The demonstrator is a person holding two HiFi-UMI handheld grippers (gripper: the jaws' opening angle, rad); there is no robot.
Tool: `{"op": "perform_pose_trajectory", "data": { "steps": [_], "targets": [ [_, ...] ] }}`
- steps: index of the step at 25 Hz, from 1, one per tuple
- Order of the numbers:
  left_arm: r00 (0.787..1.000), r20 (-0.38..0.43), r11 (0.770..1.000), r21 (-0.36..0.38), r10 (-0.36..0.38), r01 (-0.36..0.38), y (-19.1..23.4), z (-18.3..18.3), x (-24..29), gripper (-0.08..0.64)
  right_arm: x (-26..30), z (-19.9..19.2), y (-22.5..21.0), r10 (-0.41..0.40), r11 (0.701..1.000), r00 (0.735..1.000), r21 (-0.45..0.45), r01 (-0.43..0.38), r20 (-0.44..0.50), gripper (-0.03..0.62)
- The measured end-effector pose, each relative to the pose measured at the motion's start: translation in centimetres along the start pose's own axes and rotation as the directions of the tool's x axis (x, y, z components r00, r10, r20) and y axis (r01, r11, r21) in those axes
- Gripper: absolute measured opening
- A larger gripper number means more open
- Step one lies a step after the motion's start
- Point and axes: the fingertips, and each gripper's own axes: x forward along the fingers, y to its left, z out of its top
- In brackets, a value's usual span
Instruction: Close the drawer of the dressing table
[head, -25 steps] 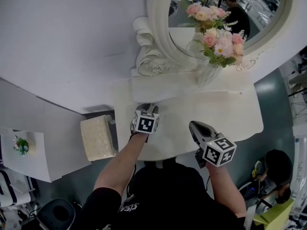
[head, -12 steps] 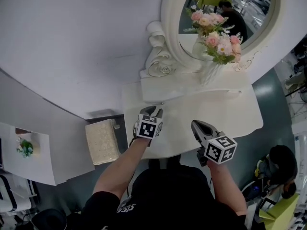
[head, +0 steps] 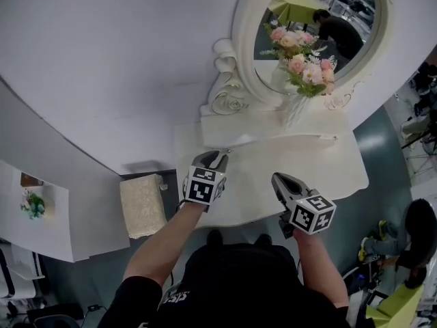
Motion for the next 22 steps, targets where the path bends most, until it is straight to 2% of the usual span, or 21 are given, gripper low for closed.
{"op": "perform_pose_trajectory", "data": {
  "steps": [7, 13, 22],
  "targets": [
    [0.998, 0.053, 1.000, -0.012, 0.024, -0.024, -3.1, 2.5, -1.4, 0.096, -3.5, 0.6, -3.4, 0.012, 1.000, 1.000, 0.002, -0.012, 0.026, -0.005],
    [0.996, 0.082, 1.000, 0.019, 0.021, -0.022, -9.5, 3.9, -1.1, 0.078, -7.8, 0.3, -7.5, 0.046, 0.999, 0.998, 0.001, -0.046, 0.040, -0.005],
    [0.989, 0.127, 0.997, -0.034, 0.070, -0.066, -17.6, 6.2, -0.2, 0.071, -13.4, 1.9, -12.6, 0.121, 0.993, 0.988, -0.018, -0.120, 0.094, -0.005]
  ]
}}
